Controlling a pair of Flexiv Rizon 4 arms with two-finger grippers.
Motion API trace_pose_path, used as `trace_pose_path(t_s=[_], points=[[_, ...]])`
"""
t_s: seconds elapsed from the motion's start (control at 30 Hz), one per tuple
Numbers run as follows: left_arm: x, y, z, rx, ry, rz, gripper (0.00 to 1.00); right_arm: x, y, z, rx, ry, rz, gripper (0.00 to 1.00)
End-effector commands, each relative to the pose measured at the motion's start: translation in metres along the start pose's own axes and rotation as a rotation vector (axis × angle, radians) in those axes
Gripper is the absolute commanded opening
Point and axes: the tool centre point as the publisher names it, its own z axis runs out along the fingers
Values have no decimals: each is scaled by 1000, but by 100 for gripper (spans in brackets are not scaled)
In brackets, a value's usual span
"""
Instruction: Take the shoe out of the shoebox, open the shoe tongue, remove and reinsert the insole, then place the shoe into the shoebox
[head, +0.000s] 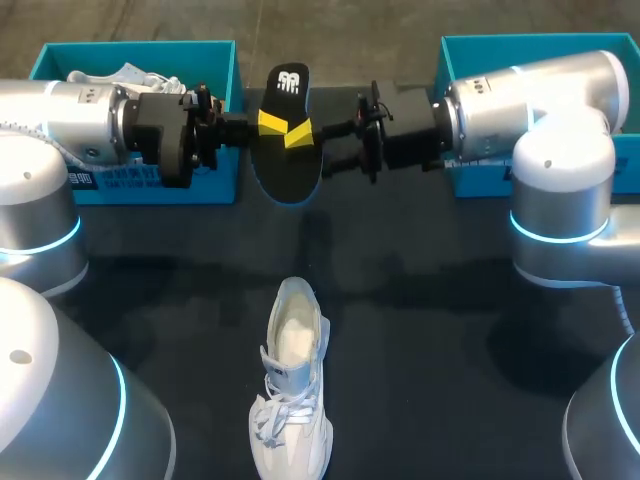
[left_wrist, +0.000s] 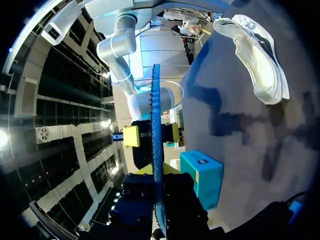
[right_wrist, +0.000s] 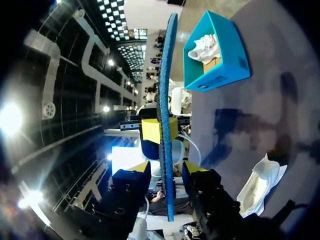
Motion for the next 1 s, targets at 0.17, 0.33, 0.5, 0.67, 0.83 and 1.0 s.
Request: trace_pose_path(t_s=[0.17, 0.33, 0.5, 0.67, 0.83, 1.0], points=[[0, 0, 1, -2, 1, 1, 0, 0, 3, 4, -3, -5, 1, 32], [0, 0, 1, -2, 1, 1, 0, 0, 4, 4, -5, -2, -3, 22], [0, 0, 1, -2, 1, 1, 0, 0, 4, 4, -5, 2, -5, 0], [0, 0, 1, -2, 1, 1, 0, -1, 5, 4, -10, 5, -10, 0], [-3, -5, 2, 15, -6, 34, 54, -1, 5, 1, -20, 13, -19, 0], [-6, -8, -2, 14, 1, 59, 100, -2, 6, -3, -34, 9, -59, 0]])
